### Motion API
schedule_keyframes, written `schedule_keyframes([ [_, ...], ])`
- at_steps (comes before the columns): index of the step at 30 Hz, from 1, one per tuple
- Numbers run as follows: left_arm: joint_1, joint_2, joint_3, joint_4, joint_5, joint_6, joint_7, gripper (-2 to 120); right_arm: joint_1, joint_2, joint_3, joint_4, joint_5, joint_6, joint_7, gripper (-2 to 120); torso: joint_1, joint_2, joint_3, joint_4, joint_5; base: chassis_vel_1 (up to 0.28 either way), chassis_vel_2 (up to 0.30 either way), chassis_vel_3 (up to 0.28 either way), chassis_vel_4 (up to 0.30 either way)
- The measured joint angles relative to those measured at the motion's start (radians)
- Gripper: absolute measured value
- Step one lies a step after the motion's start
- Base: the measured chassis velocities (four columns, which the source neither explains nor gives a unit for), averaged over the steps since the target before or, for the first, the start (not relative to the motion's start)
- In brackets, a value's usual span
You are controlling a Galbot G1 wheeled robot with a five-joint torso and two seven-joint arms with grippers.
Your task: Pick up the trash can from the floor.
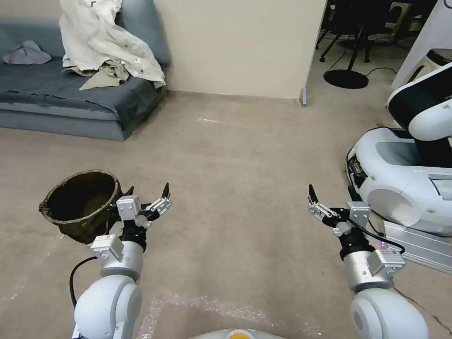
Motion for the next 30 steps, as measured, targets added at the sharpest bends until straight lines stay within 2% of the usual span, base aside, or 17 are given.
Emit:
schedule_keyframes([
  [14,0.019,-0.002,-0.013,-0.006,0.004,-0.021,-0.021,100,0.002,-0.004,-0.009,-0.01,0.003,0.021,-0.004,100,0.0,0.0,0.0,0.0,0.0,0.092,0.093,0.057,0.072],
  [30,0.03,-0.004,-0.016,-0.008,0.007,-0.047,-0.045,100,0.01,-0.01,-0.016,-0.031,0.007,0.051,-0.015,100,0.0,0.0,0.0,0.0001,-0.0001,0.103,0.109,0.126,0.138],
])
